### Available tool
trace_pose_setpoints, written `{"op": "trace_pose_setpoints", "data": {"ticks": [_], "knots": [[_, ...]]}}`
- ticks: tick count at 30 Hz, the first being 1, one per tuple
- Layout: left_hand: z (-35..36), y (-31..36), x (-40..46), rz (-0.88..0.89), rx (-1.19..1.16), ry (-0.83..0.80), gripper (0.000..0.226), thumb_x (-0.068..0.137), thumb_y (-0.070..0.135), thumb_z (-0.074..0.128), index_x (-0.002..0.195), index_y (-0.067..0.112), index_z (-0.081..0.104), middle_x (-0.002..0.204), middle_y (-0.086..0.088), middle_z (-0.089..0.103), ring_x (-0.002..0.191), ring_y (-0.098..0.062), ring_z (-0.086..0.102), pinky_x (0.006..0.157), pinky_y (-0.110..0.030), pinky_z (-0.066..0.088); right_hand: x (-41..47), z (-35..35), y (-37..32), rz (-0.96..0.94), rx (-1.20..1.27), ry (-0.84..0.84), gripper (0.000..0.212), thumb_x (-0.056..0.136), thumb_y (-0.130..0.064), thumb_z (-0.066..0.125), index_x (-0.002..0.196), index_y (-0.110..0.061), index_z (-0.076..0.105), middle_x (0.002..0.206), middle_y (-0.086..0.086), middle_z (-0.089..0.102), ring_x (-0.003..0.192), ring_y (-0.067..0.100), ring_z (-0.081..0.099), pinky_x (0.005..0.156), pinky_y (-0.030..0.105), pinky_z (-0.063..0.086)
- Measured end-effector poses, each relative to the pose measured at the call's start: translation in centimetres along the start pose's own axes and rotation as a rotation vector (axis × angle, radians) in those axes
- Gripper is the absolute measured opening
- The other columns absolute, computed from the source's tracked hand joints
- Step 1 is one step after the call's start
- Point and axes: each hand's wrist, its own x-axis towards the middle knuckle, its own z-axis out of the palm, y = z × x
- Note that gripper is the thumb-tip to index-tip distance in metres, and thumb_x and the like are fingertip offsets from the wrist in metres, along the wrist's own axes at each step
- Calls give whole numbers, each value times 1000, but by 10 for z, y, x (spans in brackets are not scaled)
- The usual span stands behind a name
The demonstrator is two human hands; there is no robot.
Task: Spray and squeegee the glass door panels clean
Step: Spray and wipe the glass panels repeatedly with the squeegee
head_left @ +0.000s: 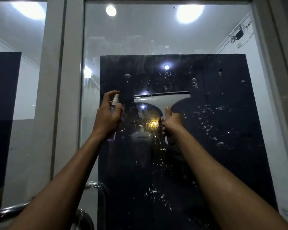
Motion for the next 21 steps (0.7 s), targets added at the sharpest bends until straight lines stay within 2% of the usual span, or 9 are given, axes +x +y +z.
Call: {"op": "trace_pose_setpoints", "data": {"ticks": [3, 5, 10, 12, 14, 15, 18, 21], "knots": [[-2, -6, -6, -5, 34, -13, 35, 103, 20, 50, 136, 29, 43, 97, 5, 61, 74, -23, 68, 63, -48, 62, -9, 4, 22, 24, -19, -5, 54, 101, -56, 35, 84, -10, 58, 68, 5, 54, 46, 15, 47, 41, 26, 39], [-6, -9, -4, -4, 48, -12, 35, 103, 21, 50, 136, 30, 42, 99, 1, 62, 75, -25, 68, 64, -51, 61, -9, 9, 12, 38, 7, 1, 53, 102, -55, 35, 86, -9, 58, 68, 5, 54, 46, 15, 47, 40, 26, 39], [-14, -8, 12, 11, 50, 6, 36, 105, 20, 47, 139, 26, 40, 97, 1, 60, 73, -28, 68, 61, -43, 61, 17, 9, -52, -10, -22, 1, 49, 103, -52, 37, 97, -8, 58, 67, 5, 52, 41, 15, 45, 39, 24, 40], [-15, -9, 13, 15, 59, 13, 35, 105, 20, 46, 139, 25, 39, 95, -3, 61, 73, -29, 68, 60, -41, 60, 25, 9, -53, -46, -73, 25, 53, 102, -54, 38, 96, -6, 59, 73, 8, 56, 48, 19, 51, 46, 31, 47], [-13, -14, 8, 9, 57, 12, 34, 105, 22, 46, 138, 28, 39, 95, -5, 62, 71, -28, 67, 61, -45, 61, 21, 8, -28, -81, -198, 44, 57, 101, -56, 36, 98, -5, 62, 82, 11, 62, 66, 25, 59, 65, 43, 57], [-12, -17, 4, 6, 55, 9, 34, 104, 25, 47, 137, 30, 39, 96, -5, 62, 71, -28, 67, 62, -48, 61, 11, 7, -10, -93, -261, 40, 57, 101, -56, 35, 95, -6, 62, 84, 11, 64, 72, 26, 61, 73, 45, 55], [-9, -21, -8, 3, 70, -19, 38, 95, 41, 46, 132, 37, 41, 102, -1, 62, 73, -28, 66, 66, -54, 60, -18, -1, 36, -132, -383, 12, 56, 102, -55, 32, 83, -11, 62, 81, 5, 65, 75, 22, 62, 73, 38, 50], [-7, -20, -10, 27, 105, -45, 42, 93, 46, 43, 134, 36, 42, 105, -2, 63, 77, -26, 67, 69, -54, 60, -23, -14, 33, -174, -487, -25, 56, 103, -54, 32, 73, -16, 61, 77, 3, 63, 79, 24, 62, 73, 34, 45]]}}
